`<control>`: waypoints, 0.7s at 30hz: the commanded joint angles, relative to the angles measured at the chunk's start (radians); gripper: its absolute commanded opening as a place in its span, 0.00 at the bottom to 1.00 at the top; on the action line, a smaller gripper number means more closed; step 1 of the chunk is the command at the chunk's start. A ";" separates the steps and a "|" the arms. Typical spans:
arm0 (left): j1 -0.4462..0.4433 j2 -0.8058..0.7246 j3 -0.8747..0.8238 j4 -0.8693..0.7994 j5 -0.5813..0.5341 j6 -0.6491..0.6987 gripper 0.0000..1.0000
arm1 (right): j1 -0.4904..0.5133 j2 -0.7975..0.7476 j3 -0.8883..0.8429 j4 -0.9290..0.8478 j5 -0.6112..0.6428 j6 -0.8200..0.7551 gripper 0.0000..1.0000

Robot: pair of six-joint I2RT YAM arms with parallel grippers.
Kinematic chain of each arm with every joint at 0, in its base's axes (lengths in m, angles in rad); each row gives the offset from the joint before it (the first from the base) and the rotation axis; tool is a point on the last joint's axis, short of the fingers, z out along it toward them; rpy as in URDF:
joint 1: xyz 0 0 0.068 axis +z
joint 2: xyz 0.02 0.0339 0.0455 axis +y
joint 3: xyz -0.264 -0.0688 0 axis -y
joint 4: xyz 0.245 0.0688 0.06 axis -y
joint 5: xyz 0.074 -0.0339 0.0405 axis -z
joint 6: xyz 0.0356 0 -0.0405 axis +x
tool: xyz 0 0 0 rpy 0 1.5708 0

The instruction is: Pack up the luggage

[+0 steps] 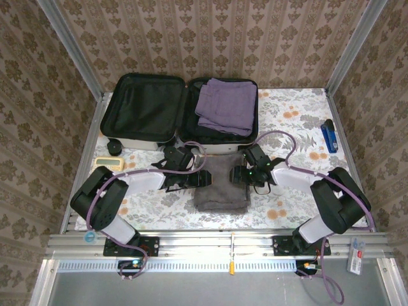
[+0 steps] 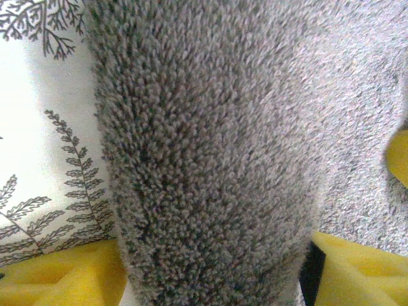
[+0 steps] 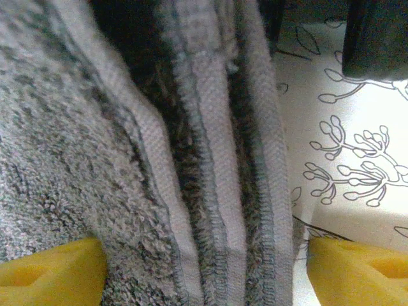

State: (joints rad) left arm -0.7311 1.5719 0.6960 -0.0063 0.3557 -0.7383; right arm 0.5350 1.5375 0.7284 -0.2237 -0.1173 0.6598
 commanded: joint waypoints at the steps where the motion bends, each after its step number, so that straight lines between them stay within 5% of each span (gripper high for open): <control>1: -0.034 0.078 0.013 0.171 0.085 -0.017 0.70 | 0.081 0.118 0.006 0.233 -0.217 0.043 0.78; 14: -0.036 0.060 -0.003 0.235 0.100 -0.027 0.64 | 0.111 0.122 0.031 0.296 -0.287 0.078 0.63; 21: -0.036 0.052 -0.006 0.240 0.105 -0.029 0.47 | 0.114 0.130 0.040 0.300 -0.302 0.077 0.45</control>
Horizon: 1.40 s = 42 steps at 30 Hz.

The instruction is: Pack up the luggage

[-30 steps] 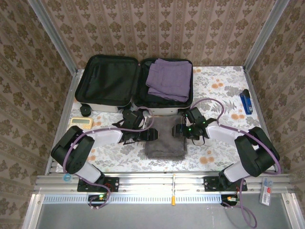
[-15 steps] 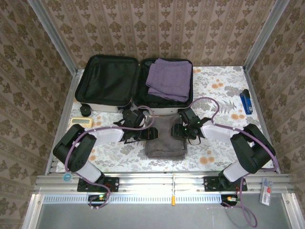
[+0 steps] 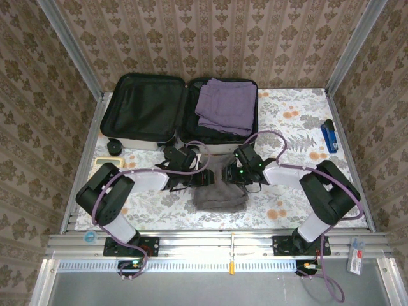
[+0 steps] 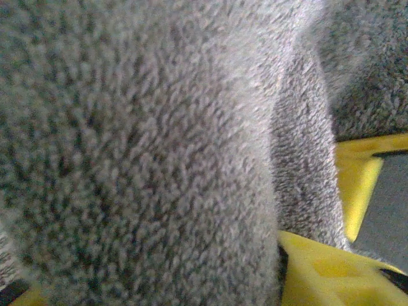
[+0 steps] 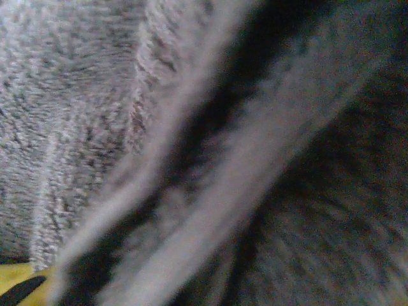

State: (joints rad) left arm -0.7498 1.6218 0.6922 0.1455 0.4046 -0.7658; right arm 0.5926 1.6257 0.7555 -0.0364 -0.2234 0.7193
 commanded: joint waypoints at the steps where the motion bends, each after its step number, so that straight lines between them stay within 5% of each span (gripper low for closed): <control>1: -0.016 -0.002 -0.003 0.086 0.055 -0.001 0.42 | 0.056 0.038 0.016 0.105 -0.193 0.012 0.42; 10: -0.008 -0.048 -0.004 0.046 0.045 0.023 0.10 | 0.055 -0.019 0.034 0.026 -0.149 -0.023 0.00; 13: -0.006 -0.082 -0.001 0.021 0.037 0.035 0.00 | 0.053 -0.051 0.040 -0.008 -0.131 -0.037 0.00; 27: 0.009 -0.316 0.151 -0.234 -0.004 0.117 0.00 | 0.034 -0.276 0.189 -0.240 -0.096 -0.098 0.00; 34: 0.097 -0.241 0.344 -0.291 0.032 0.170 0.00 | -0.071 -0.241 0.386 -0.324 -0.148 -0.145 0.00; 42: 0.200 -0.022 0.667 -0.353 0.089 0.284 0.00 | -0.198 0.005 0.690 -0.362 -0.229 -0.187 0.00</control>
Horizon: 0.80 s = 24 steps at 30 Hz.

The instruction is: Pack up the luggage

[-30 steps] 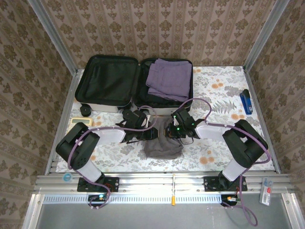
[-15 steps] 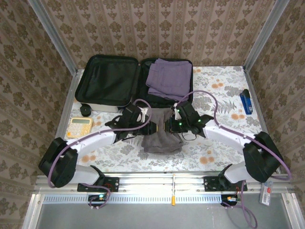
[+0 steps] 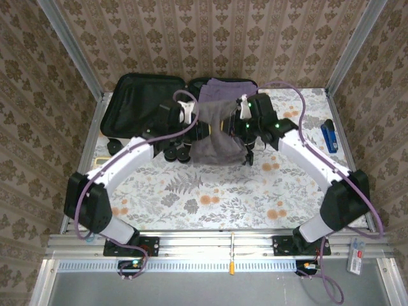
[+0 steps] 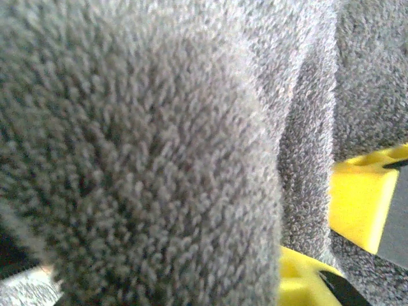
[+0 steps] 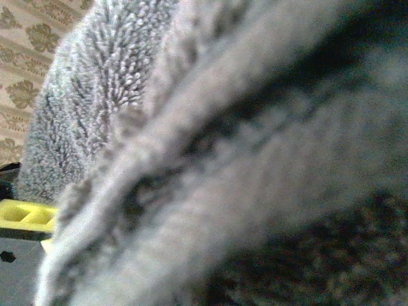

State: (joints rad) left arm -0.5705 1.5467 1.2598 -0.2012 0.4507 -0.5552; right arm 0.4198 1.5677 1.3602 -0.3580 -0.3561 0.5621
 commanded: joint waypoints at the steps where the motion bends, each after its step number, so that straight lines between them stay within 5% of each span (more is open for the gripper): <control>1: 0.033 0.088 0.145 -0.022 0.042 0.081 0.00 | -0.043 0.100 0.128 -0.046 -0.112 -0.031 0.00; 15: 0.107 0.579 0.624 0.103 0.230 0.053 0.00 | -0.160 0.546 0.620 -0.170 -0.165 -0.103 0.00; 24: 0.167 0.895 1.019 -0.101 0.226 0.056 0.05 | -0.222 0.818 0.871 -0.276 -0.091 -0.127 0.00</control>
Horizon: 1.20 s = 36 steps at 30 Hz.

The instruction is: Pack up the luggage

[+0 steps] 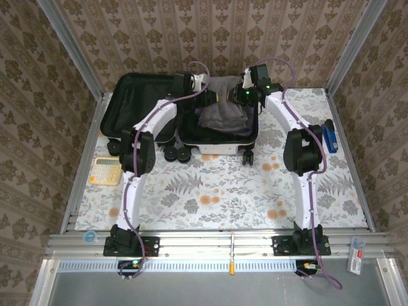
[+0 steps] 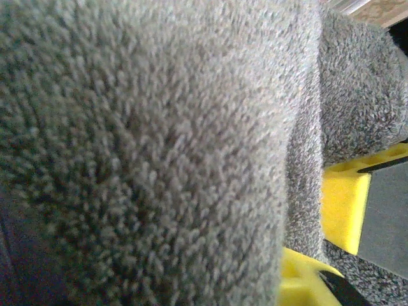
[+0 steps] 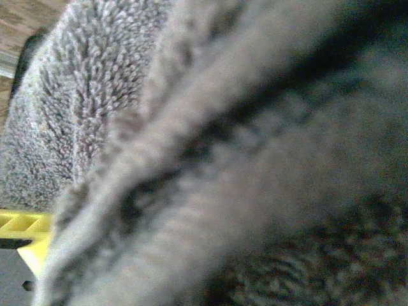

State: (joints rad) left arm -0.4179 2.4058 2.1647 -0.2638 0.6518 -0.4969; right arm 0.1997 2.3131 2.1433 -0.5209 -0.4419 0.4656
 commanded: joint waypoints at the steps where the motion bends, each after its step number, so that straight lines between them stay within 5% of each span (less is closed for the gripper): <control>1: 0.020 0.059 0.148 -0.069 0.020 0.002 0.09 | -0.010 0.106 0.130 -0.135 -0.005 -0.038 0.00; 5: 0.041 0.081 0.185 -0.158 -0.060 0.017 0.28 | -0.033 0.191 0.259 -0.205 0.026 -0.063 0.06; 9: 0.069 0.052 0.165 -0.231 -0.126 0.015 0.49 | -0.055 0.221 0.331 -0.243 0.052 -0.084 0.28; 16: 0.097 -0.081 0.088 -0.269 -0.191 0.074 0.58 | -0.079 0.145 0.333 -0.245 0.045 -0.129 0.63; 27: 0.149 -0.478 -0.223 -0.286 -0.424 0.186 0.64 | -0.088 -0.040 0.210 -0.222 0.093 -0.165 0.68; 32: 0.197 -0.673 -0.417 -0.347 -0.688 0.247 0.65 | -0.106 -0.212 -0.079 -0.059 0.118 -0.130 0.70; 36: 0.272 -0.802 -0.591 -0.343 -0.779 0.247 0.66 | -0.121 -0.332 -0.298 0.042 0.148 -0.107 0.70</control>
State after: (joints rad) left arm -0.1944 1.6527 1.6623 -0.5568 0.0219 -0.2859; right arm 0.0952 2.0430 1.9484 -0.5659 -0.3397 0.3397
